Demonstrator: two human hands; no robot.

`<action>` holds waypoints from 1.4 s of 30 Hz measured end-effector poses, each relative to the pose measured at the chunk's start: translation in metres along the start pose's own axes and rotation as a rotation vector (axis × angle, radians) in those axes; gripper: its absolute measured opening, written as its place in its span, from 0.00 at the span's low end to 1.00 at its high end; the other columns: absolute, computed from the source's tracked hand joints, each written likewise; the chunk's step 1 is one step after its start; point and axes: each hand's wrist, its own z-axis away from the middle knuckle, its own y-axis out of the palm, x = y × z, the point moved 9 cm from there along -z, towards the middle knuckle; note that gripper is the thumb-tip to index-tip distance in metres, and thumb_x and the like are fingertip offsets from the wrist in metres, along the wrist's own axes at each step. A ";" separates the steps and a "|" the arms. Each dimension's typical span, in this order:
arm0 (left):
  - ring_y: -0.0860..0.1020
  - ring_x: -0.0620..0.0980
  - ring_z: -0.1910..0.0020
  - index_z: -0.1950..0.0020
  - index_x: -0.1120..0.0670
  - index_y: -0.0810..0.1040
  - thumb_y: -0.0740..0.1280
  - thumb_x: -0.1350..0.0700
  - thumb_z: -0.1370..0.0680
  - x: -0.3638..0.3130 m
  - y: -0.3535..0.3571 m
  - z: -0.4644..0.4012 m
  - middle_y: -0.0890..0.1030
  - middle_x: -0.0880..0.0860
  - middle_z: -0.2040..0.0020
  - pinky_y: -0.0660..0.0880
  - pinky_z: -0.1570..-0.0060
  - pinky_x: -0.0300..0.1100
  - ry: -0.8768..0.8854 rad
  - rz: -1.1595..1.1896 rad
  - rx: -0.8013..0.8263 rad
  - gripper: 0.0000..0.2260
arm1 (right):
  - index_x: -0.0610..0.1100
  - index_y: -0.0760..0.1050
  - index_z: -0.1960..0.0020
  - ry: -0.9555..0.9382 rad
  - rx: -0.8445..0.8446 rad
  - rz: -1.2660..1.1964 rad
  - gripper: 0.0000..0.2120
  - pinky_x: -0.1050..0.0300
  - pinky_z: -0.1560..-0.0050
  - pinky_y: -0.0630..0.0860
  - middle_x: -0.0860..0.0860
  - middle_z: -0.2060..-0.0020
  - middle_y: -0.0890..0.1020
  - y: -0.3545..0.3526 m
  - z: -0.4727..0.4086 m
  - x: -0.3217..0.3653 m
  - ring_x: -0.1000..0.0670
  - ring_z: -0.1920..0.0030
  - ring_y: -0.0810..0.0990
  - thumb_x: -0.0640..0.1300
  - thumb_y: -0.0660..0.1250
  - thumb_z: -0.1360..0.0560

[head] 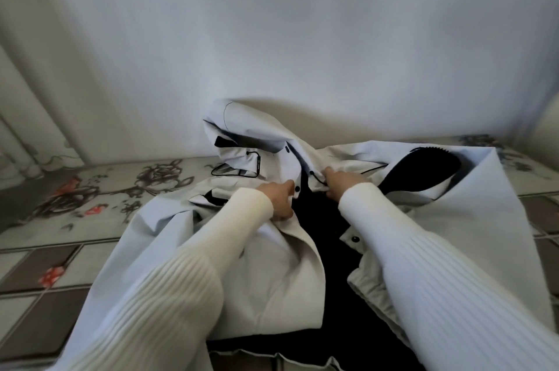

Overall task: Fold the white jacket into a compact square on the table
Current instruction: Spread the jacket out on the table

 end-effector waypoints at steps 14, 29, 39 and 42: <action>0.77 0.54 0.66 0.35 0.50 0.67 0.65 0.57 0.25 -0.002 0.017 -0.008 0.76 0.57 0.58 0.76 0.63 0.41 -0.006 0.085 0.451 0.19 | 0.46 0.64 0.65 0.200 -0.380 -1.644 0.14 0.60 0.73 0.76 0.47 0.68 0.72 -0.108 -0.078 -0.035 0.47 0.67 0.77 0.33 0.56 0.23; 0.73 0.50 0.70 0.43 0.56 0.64 0.56 0.56 0.19 0.020 -0.022 -0.084 0.75 0.60 0.53 0.72 0.70 0.41 -0.045 0.660 -0.032 0.07 | 0.37 0.65 0.39 0.238 0.017 -1.769 0.15 0.61 0.67 0.71 0.45 0.73 0.77 0.002 -0.114 0.034 0.52 0.74 0.74 0.37 0.62 0.24; 0.75 0.44 0.69 0.41 0.54 0.64 0.61 0.67 0.22 -0.020 -0.020 -0.089 0.74 0.53 0.60 0.75 0.75 0.31 0.118 1.322 -0.035 0.14 | 0.37 0.67 0.31 0.013 0.051 -0.883 0.20 0.49 0.36 0.70 0.38 0.38 0.75 -0.030 -0.110 0.052 0.41 0.37 0.75 0.46 0.58 0.20; 0.75 0.47 0.67 0.49 0.59 0.72 0.57 0.73 0.22 -0.018 -0.022 -0.085 0.72 0.55 0.62 0.74 0.73 0.30 0.098 1.364 -0.027 0.11 | 0.36 0.71 0.33 -0.076 0.019 -0.670 0.18 0.59 0.45 0.69 0.39 0.37 0.76 -0.047 -0.103 0.048 0.43 0.38 0.75 0.42 0.58 0.20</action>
